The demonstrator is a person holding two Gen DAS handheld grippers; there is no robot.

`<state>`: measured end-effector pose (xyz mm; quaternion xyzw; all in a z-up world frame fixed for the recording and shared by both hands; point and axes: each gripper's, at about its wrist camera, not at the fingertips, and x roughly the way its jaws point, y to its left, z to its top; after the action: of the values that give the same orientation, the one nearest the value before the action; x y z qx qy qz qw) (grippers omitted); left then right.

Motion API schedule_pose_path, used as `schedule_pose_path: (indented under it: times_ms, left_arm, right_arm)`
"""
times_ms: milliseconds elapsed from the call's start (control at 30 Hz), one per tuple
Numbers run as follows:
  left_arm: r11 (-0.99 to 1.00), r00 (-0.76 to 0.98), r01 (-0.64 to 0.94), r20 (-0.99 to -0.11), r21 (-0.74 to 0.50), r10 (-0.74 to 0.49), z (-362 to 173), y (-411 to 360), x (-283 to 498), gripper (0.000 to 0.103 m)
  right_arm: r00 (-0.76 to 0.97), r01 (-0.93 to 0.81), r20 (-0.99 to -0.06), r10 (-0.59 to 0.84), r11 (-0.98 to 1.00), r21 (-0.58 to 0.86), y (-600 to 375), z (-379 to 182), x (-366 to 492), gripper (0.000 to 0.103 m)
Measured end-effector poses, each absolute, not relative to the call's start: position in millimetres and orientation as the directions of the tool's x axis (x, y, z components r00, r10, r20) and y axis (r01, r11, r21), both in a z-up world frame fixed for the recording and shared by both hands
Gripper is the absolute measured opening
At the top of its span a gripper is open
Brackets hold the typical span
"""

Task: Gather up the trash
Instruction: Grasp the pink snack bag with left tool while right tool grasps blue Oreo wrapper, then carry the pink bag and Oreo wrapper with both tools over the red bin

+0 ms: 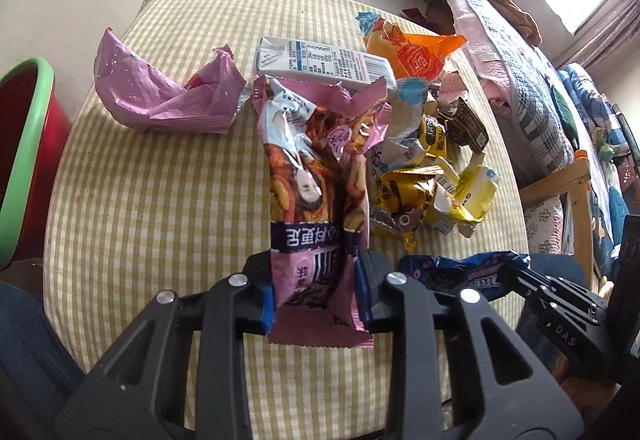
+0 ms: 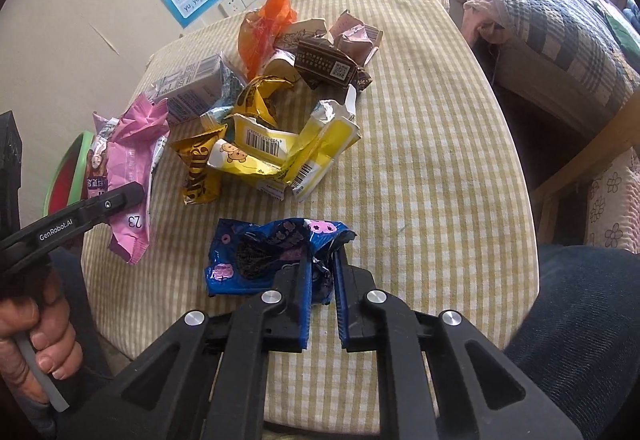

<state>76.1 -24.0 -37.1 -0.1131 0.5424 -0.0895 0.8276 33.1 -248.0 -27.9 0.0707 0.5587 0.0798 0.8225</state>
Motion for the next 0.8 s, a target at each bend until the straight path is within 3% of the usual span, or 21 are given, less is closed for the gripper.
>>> schedule_pose_path:
  times_ms: [800]
  left_arm:
    - [0.957,0.560,-0.037,-0.799,-0.287,-0.218,29,31,44,0.029]
  right_arm:
    - [0.542,-0.204,-0.805,0.243,0.967,0.154,-181,50,38,0.010]
